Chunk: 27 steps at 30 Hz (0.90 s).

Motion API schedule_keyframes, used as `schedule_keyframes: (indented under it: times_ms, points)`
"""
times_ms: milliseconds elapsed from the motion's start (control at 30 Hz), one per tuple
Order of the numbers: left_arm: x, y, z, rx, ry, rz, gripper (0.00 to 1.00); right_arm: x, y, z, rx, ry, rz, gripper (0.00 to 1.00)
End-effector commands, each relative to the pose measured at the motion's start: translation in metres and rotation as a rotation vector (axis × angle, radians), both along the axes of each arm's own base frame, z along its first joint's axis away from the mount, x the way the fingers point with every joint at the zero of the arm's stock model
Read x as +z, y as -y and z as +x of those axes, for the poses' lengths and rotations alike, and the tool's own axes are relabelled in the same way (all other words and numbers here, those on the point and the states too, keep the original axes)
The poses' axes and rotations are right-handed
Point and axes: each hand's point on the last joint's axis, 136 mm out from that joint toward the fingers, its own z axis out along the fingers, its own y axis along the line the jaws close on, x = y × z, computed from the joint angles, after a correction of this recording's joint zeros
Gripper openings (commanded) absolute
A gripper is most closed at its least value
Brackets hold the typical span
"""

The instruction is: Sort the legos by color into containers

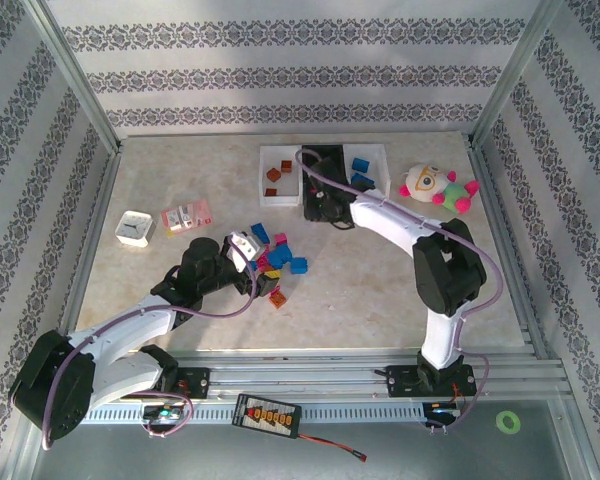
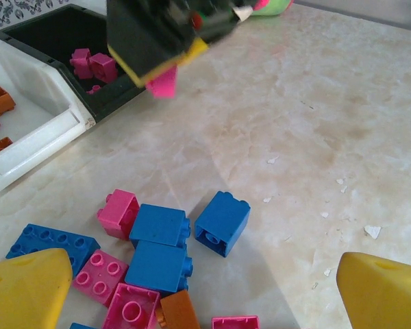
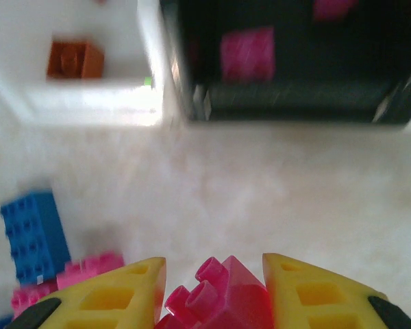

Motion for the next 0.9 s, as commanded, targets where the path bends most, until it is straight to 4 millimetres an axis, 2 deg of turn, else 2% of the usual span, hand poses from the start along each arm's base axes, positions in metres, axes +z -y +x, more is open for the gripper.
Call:
schedule_keyframes:
  times_ms: [0, 233, 400, 500, 667, 767, 867]
  points:
    - [0.005, 0.004, 0.002, 0.007, 0.023, -0.027, 0.99, 0.019, 0.018, 0.045, -0.037, 0.113, -0.043, 0.31]
    - [0.002, -0.001, 0.005, 0.041, 0.016, -0.021, 0.99, 0.009, 0.031, 0.103, -0.046, 0.131, -0.063, 0.31]
    - [0.001, -0.003, 0.006, 0.059, 0.009, -0.023, 0.99, 0.005, 0.028, 0.122, -0.025, 0.12, -0.066, 0.33]
    - [0.0, -0.006, 0.007, 0.084, 0.002, -0.022, 0.99, 0.008, 0.027, 0.122, -0.014, 0.124, -0.06, 0.4]
    - [-0.002, -0.022, 0.02, 0.231, -0.061, -0.045, 0.99, 0.032, 0.025, 0.113, 0.013, 0.152, -0.044, 0.61]
    - [-0.003, -0.038, 0.032, 0.391, -0.138, -0.075, 0.99, 0.049, 0.024, 0.101, 0.04, 0.182, -0.05, 0.69]
    - [-0.008, -0.049, 0.037, 0.474, -0.207, -0.064, 0.99, 0.066, 0.023, 0.083, 0.082, 0.225, -0.055, 0.75]
